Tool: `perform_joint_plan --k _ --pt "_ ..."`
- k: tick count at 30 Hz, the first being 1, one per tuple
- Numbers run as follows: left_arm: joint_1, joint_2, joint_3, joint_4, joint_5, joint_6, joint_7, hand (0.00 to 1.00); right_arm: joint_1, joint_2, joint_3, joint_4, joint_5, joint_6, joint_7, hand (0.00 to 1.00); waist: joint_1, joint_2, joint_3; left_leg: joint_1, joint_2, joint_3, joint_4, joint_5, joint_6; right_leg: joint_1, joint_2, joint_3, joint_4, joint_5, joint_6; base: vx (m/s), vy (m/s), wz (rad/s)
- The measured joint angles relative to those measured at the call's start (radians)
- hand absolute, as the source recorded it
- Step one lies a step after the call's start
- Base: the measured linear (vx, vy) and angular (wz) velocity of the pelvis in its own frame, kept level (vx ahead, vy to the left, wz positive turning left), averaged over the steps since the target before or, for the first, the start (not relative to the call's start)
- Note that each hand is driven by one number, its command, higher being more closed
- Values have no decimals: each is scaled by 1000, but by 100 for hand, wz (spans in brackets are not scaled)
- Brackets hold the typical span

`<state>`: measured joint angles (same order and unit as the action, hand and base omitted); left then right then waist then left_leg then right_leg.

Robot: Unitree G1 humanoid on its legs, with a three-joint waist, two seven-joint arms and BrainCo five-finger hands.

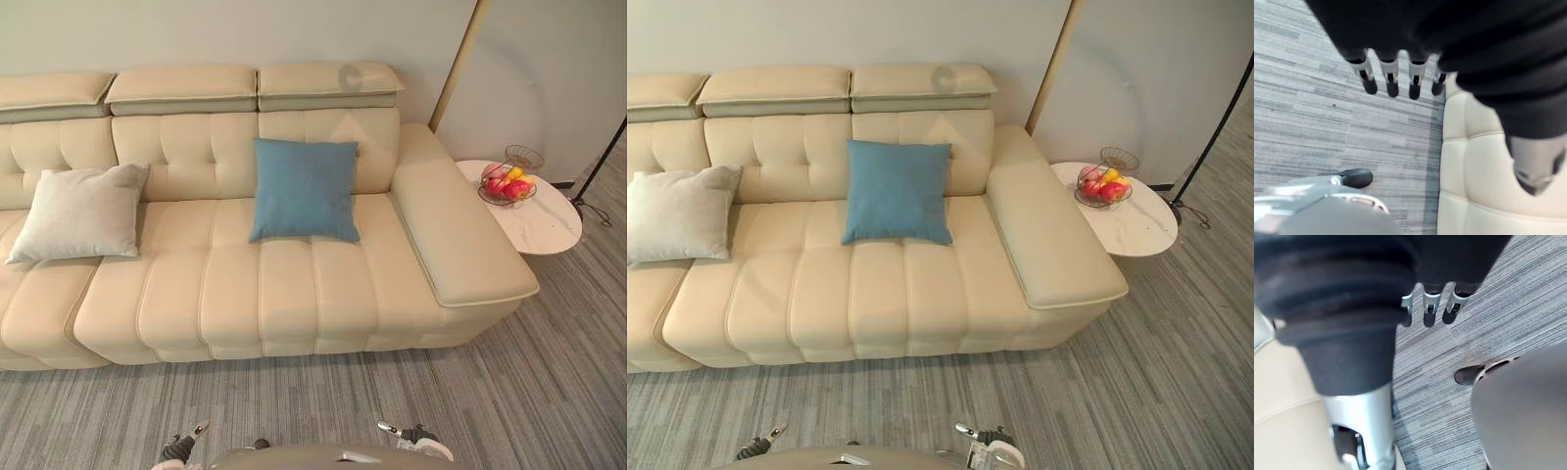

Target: Pick up cushions and gather them together orderly.

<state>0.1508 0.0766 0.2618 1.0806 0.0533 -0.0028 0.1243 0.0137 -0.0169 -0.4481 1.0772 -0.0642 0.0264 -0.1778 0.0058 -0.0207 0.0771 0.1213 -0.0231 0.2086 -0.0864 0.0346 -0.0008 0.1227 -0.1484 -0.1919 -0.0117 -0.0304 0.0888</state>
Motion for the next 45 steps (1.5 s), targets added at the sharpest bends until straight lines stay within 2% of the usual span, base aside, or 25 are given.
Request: perform_joint_plan --k 9,22,25,26,28,29,30,32,33,35,36,37,39,41,42,43,45 --pt "-15 20 -87 3 0 0 -13 0 2 -3 5 4 22 16 5 0 -2 -2 2 -12 4 -16 0 -2 -3 16 -2 -42 -28 13 14 4 -10 9" --pt "-27 39 -154 12 10 0 -27 0 1 -4 25 0 22 18 4 0 -13 -3 18 28 39 74 6 -18 -27 24 25 31 -45 26 7 1 -28 -19" --pt "-31 43 -154 12 11 0 -27 0 -1 -12 52 -2 21 16 3 0 -10 -12 24 3 38 66 46 -25 -35 -24 33 104 -42 38 -3 -32 -25 -58" --pt "-38 49 -154 11 10 0 -28 0 -3 -13 53 -1 22 17 3 0 -6 -19 29 -33 29 -16 99 -26 -35 -50 28 137 -37 44 -2 -7 -54 -71" --pt "-42 39 -153 11 9 0 -26 0 -8 -28 64 -2 22 17 4 0 -5 -5 39 -52 33 -99 130 -66 -46 -86 35 189 -32 60 2 -6 -40 -93" --pt "-43 37 -153 13 9 0 -27 0 -13 -37 82 -3 20 17 4 0 -8 11 49 -50 40 -89 147 -113 -36 -108 48 243 -31 77 6 -26 34 -105" --pt "-45 36 -152 13 9 0 -27 0 -14 -39 84 -4 20 17 4 0 -8 12 50 -50 39 -64 156 -121 -37 -118 48 268 -29 85 8 -44 51 -130" --pt "-47 35 -144 13 9 0 -28 0 -19 -41 105 -11 20 18 4 0 -10 2 53 -48 39 35 182 -163 -41 -166 59 374 -27 108 12 -84 48 -151" --pt "-49 41 -144 13 9 0 -27 0 -29 -39 133 -17 20 18 4 0 -14 -8 58 -48 40 98 193 -179 -40 -194 63 419 -28 117 -6 -118 60 -181" --pt "-54 40 -142 15 9 0 -26 0 -41 -36 160 -37 20 17 4 0 -17 0 67 -45 67 211 191 -181 -29 -236 54 313 -14 106 -101 -103 32 -163" --pt "-59 38 -141 21 9 0 -26 0 -55 -34 165 -38 20 16 5 0 -17 18 80 -42 88 264 194 -183 -31 -261 47 210 19 98 -119 -36 -14 -142" --pt "-59 40 -142 33 9 1 -26 0 -65 -34 171 -39 20 17 5 0 -20 21 81 -26 107 310 200 -183 -31 -286 39 75 78 95 -122 15 -29 -137" --pt "-66 50 -144 31 9 1 -25 0 -54 -31 173 -39 19 17 5 0 -25 7 77 -8 113 345 222 -183 -34 -269 11 -181 145 80 -139 80 -84 -107" --pt "-83 29 -145 30 9 0 -25 0 -56 -55 171 -40 19 13 6 0 -44 35 77 12 136 367 213 -185 -45 -252 -18 -352 167 32 -160 87 -118 -82" --pt "-94 10 -146 28 9 -1 -25 0 -59 -70 171 -39 18 13 5 0 -26 61 87 43 147 421 186 -193 -79 -247 -48 -487 219 -1 -157 79 -64 -94" --pt "-96 10 -147 30 9 0 -25 0 -59 -69 170 -39 19 12 5 0 -21 63 87 46 148 432 186 -192 -84 -251 -45 -490 219 3 -149 100 -120 -115" --pt "-97 8 -148 31 9 0 -26 0 -60 -71 170 -40 18 12 5 0 -17 73 88 55 168 430 185 -190 -91 -265 1 -418 197 11 -134 87 -158 -87"
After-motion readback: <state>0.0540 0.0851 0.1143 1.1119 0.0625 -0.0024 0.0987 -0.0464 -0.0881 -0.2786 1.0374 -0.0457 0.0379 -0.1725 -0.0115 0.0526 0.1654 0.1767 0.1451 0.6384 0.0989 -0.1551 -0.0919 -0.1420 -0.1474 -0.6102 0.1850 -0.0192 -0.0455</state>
